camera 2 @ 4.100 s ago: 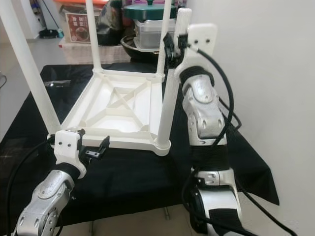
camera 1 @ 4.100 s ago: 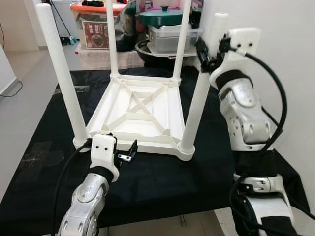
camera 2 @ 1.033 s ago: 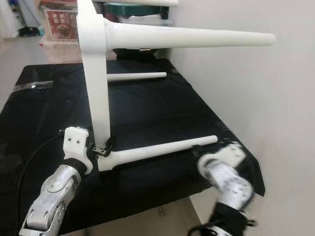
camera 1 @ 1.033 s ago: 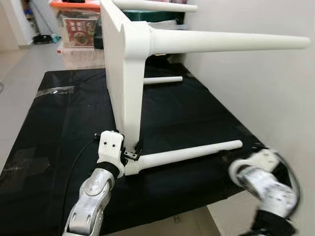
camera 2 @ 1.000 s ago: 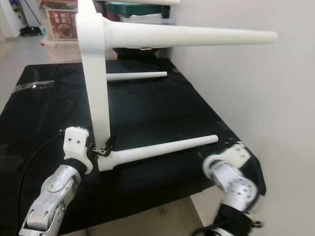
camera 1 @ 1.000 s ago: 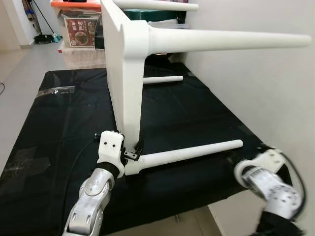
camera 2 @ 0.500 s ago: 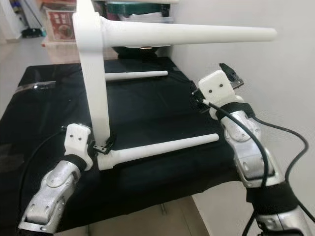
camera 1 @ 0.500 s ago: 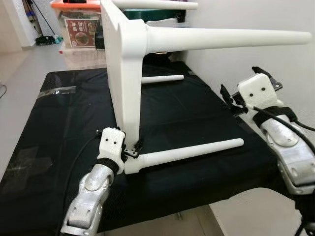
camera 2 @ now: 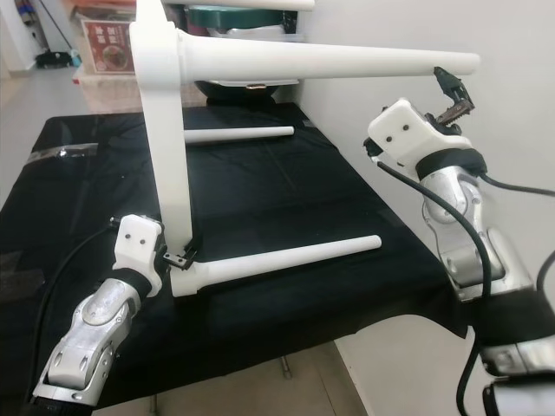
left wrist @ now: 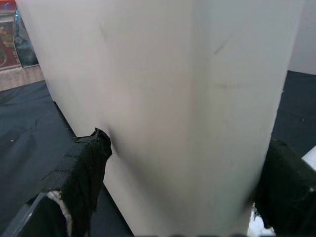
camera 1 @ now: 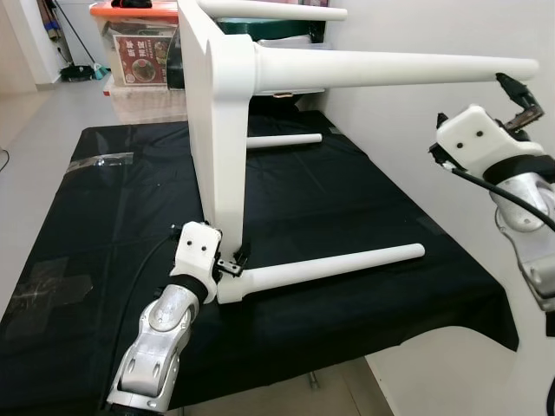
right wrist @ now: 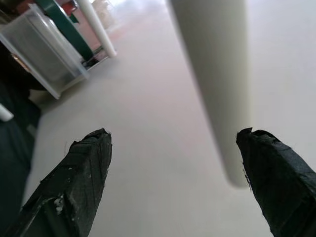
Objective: Building children table
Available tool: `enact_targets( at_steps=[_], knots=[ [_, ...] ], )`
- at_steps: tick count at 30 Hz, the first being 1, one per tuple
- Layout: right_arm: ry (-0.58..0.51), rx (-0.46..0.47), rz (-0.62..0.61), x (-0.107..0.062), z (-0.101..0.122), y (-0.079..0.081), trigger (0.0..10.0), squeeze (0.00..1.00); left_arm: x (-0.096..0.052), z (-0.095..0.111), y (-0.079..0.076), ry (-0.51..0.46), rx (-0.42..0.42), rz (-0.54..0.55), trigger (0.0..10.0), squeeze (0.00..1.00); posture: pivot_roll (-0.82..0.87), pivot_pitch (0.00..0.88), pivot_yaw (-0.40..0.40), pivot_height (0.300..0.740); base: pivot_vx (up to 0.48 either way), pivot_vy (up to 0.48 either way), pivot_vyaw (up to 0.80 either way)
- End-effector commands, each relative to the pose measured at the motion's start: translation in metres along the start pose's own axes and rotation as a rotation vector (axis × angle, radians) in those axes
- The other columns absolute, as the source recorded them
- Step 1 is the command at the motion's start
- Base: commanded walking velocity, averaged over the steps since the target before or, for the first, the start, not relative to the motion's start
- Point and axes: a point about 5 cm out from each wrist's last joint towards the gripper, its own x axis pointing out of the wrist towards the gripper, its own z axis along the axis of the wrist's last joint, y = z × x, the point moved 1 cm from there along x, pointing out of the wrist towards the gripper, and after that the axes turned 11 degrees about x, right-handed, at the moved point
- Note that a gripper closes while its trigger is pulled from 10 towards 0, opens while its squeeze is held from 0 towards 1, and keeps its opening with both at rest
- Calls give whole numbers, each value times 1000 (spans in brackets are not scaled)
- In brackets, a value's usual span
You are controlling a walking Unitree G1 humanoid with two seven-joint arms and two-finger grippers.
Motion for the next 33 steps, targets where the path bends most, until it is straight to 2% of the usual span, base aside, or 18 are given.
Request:
enact_targets(
  at_steps=[1,3,7,10,12,15,24,25,33],
  knots=[
    [-9,-9,-15,-4,-1,2,10000,0,1,-1,0,4,15,-2,10000,0,-17,0,-61,740,0,0,0],
    [-2,-30,-28,-9,-6,4,10000,0,3,-1,0,1,17,-9,10000,0,-23,0,-53,740,0,0,0],
    [-10,-69,-45,-4,-10,-1,10000,0,5,-1,0,-1,20,-18,10000,0,-30,0,-49,740,0,0,0],
    [-30,-126,-64,9,-11,-13,10000,0,6,-1,-1,-2,21,-20,10000,0,-32,0,-54,740,0,0,0],
    [-30,-126,-64,9,-11,-13,10000,0,6,-1,-1,-2,21,-20,10000,0,-32,0,-54,740,0,0,0],
    [-77,-192,-99,22,-4,-27,10000,0,7,-1,-1,-2,18,-14,10000,0,-26,0,-66,740,0,0,0],
    [-139,-255,-68,35,4,-22,10000,0,5,-3,0,2,22,-10,10000,0,-16,0,-72,740,0,0,0],
    [-157,-276,-55,42,5,-21,10000,0,6,-3,0,1,24,-11,10000,0,-16,0,-71,740,0,0,0],
    [-187,-370,-6,59,10,-23,10000,0,7,-1,-1,-3,26,-16,10000,0,-16,0,-71,740,0,0,0]
  ],
)
